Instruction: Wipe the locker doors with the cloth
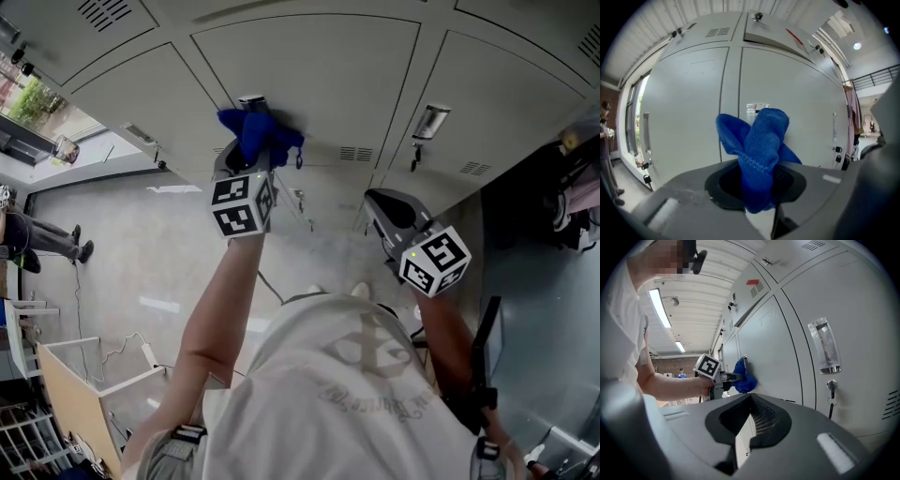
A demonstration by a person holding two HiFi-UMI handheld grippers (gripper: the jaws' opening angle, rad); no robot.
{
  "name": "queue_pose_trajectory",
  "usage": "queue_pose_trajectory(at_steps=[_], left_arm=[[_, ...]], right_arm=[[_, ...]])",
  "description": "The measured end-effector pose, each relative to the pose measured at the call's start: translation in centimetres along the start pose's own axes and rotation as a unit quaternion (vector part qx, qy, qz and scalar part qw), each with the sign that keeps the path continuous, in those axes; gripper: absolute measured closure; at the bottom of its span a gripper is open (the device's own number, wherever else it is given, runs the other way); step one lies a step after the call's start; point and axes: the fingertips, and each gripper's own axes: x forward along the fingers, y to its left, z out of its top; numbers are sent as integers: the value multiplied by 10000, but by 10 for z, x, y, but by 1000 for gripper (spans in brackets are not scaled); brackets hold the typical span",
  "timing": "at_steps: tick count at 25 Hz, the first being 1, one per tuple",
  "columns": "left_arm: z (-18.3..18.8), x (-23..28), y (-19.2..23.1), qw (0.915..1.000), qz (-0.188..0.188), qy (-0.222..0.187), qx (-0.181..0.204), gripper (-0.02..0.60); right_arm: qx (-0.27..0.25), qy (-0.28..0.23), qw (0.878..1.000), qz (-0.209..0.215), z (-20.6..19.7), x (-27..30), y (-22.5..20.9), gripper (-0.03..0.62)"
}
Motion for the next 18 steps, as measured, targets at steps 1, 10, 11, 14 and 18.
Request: queue_pose_trajectory(at_steps=[1, 10, 11, 14, 18], left_arm=[[1, 1, -8, 9999, -60, 13, 123, 459], [-20, 22, -59, 9989, -341, 259, 206, 459], [-21, 24, -63, 9988, -363, 282, 145, 459], [-25, 28, -82, 9982, -533, 280, 53, 459], [-19, 31, -93, 9967, -762, 225, 170, 459]], right_arm=[[5, -4, 10000, -5, 0, -1, 0, 588], [39, -31, 9999, -106, -1, -11, -11, 588], [40, -30, 9999, -126, -1, -12, -12, 588], [62, -16, 9997, -230, -3, -20, -17, 588], [24, -82, 9997, -222, -2, -9, -22, 588]])
